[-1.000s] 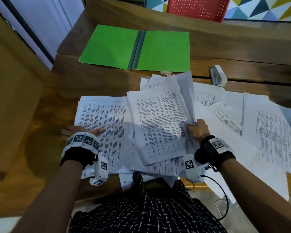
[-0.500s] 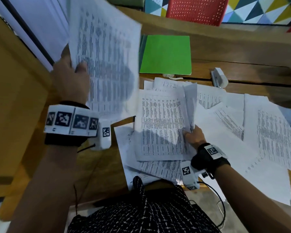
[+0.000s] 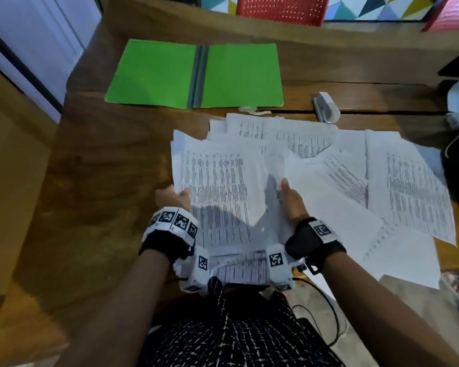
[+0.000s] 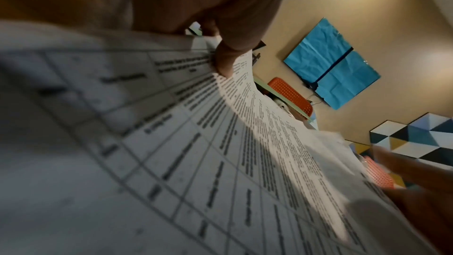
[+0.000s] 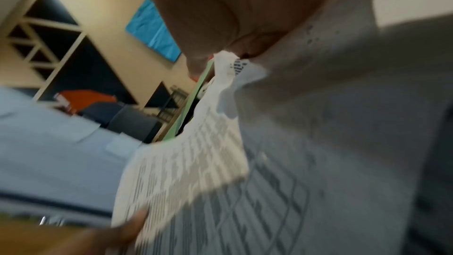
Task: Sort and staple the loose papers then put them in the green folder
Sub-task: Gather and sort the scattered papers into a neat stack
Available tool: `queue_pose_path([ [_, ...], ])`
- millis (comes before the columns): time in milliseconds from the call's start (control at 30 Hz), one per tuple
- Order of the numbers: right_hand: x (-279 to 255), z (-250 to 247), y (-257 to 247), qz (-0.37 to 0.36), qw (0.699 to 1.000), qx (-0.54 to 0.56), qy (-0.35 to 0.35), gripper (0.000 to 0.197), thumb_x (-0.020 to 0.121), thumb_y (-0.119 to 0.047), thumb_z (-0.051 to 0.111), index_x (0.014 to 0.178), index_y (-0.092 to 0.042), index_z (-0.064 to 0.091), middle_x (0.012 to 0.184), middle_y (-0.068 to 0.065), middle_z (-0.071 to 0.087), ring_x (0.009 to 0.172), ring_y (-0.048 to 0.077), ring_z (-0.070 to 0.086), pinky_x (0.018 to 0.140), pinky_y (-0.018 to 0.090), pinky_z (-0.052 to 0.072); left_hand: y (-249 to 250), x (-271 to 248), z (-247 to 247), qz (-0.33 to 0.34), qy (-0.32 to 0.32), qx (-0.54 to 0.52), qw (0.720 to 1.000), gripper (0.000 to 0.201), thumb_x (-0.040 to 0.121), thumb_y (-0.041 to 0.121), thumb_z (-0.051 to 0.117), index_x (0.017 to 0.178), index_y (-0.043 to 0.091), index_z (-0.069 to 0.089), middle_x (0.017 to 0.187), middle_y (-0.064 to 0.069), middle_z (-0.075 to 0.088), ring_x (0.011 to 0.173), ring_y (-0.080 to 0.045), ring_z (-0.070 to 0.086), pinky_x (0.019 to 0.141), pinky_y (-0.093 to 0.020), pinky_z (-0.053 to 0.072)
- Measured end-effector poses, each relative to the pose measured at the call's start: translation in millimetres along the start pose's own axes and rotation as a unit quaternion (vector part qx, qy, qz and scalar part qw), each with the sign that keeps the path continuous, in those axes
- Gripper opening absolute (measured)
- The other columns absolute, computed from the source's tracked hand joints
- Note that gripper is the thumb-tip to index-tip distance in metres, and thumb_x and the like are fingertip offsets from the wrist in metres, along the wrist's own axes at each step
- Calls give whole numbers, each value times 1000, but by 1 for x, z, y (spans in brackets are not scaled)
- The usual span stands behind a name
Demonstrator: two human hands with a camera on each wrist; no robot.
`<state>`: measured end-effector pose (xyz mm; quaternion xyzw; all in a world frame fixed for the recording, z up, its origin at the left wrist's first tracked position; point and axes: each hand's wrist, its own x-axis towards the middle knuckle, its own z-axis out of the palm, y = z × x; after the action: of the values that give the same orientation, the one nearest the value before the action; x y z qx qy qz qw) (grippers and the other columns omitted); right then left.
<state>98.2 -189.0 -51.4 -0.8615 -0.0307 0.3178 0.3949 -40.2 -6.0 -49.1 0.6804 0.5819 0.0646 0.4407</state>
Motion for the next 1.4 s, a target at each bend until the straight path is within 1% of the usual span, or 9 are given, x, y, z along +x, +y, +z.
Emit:
queue_pose_path([
  [367, -41, -9, -55, -200, 980, 15, -14, 20, 84, 4, 57, 78, -14, 52, 89, 15, 60, 86, 24, 60, 75, 34, 50, 29, -7, -18, 2, 16, -256, 966, 71, 83, 8, 66, 140, -1, 25, 129, -19, 51, 113, -26, 54, 81, -25, 40],
  [500, -60, -40, -96, -331, 933, 125, 67, 21, 87, -4, 60, 107, -10, 57, 97, 0, 65, 84, -8, 62, 78, 12, 50, 81, -17, -57, 176, -24, -460, 870, 25, 85, -9, 53, 100, 5, 66, 90, 4, 76, 78, -7, 70, 63, -13, 53],
  [667, -66, -54, -117, -407, 880, 174, 175, 34, 90, -9, 57, 121, -3, 44, 91, -18, 52, 76, -19, 53, 71, 3, 44, 120, -38, -90, 310, -114, -511, 794, 42, 84, -10, 49, 83, 27, 70, 74, 24, 74, 77, 9, 68, 84, -19, 53],
  [800, -67, -46, -109, -391, 874, 214, 195, 59, 89, -11, 58, 136, -7, 22, 101, -7, 48, 86, -21, 48, 85, 2, 40, 114, -38, -90, 317, -133, -482, 806, 28, 58, 25, 82, 83, 25, 70, 73, 21, 74, 75, 8, 68, 77, -15, 56],
  [900, -74, -41, -118, -413, 855, 240, 200, 58, 81, -14, 62, 126, -15, 25, 132, 19, 40, 119, 30, 47, 107, 41, 39, 118, -40, -87, 309, -122, -439, 835, 63, 40, 54, 84, 85, 22, 54, 77, 8, 62, 62, 10, 62, 61, -10, 51],
  [1000, -75, -46, -134, -481, 815, 199, 255, 69, 79, 9, 60, 134, 9, 19, 125, -7, 34, 105, 29, 45, 95, 40, 40, 131, -51, -88, 362, -54, -369, 854, 36, 75, 27, 73, 95, 9, 49, 77, 9, 48, 59, 18, 56, 57, -1, 45],
  [1233, -61, -49, -142, -465, 847, 81, 244, 52, 73, 10, 44, 123, 1, 54, 114, 14, 40, 111, 6, 41, 91, -8, 25, 133, -38, -90, 376, 80, -261, 885, 6, 91, 7, 54, 92, 9, 48, 70, 15, 46, 58, 27, 49, 58, 3, 38],
  [1300, -58, -45, -136, -448, 855, 143, 220, 69, 68, 18, 40, 135, 4, 34, 131, 13, 36, 124, -5, 34, 103, -4, 19, 128, -35, -83, 338, 25, -296, 893, 13, 93, 8, 50, 104, 9, 42, 86, 6, 57, 60, 16, 54, 59, -2, 42],
  [1400, -49, -36, -126, -359, 890, 230, 162, 80, 63, 17, 31, 138, -11, 21, 147, 15, 24, 140, 26, 23, 121, 28, 21, 120, -29, -61, 275, -37, -299, 913, 40, 93, 7, 51, 129, -7, 40, 104, -7, 60, 81, -2, 57, 74, -4, 50],
])
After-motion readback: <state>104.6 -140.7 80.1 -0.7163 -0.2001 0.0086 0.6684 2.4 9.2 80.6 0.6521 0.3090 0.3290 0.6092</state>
